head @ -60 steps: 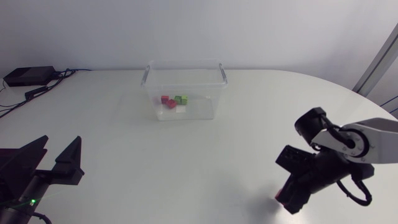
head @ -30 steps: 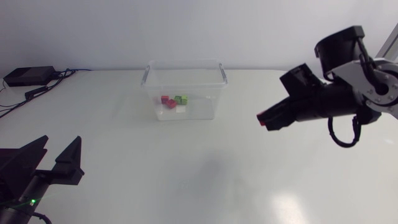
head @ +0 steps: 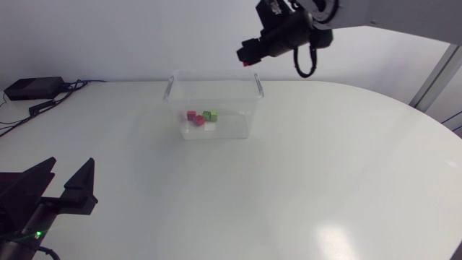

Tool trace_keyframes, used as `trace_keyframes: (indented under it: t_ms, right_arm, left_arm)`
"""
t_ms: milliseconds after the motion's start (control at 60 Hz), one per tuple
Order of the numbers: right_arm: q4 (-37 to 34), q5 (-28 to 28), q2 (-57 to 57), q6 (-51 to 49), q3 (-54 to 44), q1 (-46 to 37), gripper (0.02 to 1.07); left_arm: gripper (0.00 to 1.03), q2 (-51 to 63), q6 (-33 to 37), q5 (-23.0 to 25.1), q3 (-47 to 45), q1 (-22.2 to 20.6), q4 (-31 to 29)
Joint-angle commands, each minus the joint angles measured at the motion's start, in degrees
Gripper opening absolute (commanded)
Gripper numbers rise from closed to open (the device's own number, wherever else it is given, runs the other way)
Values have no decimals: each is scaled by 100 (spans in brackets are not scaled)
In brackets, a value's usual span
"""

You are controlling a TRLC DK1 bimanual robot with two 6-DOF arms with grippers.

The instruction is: Place the duplo bricks in the container

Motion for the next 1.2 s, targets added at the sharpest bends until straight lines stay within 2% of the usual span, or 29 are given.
trace_keyframes:
  t_ms: [0,117,350,433,683,850,967,1183]
  right_arm:
    - [-88,45,189,306,103,33,102]
    - [352,27,-663,253,-1057,-196,102]
    - [536,27,-2263,236,-2560,-705,102]
    - [615,212,-2861,218,-3192,-846,102]
    - [1714,370,-4390,166,-5144,-995,102]
    - [2602,669,-5445,174,-6444,-1004,102]
    - [2971,871,-6209,183,-7235,-1013,102]
    - [2962,809,-7449,122,-8264,-951,102]
  left_arm:
    - [99,-63,17,-31,-110,-28,43]
    - [99,-63,17,-31,-110,-28,51]
    - [99,-63,17,-31,-110,-28,43]
    - [99,-63,17,-31,-110,-28,43]
    - [99,-63,17,-31,-110,-28,43]
    - [99,-63,17,-31,-110,-28,51]
    - [99,-63,17,-31,-110,-37,51]
    - [99,-63,17,-31,-110,-28,51]
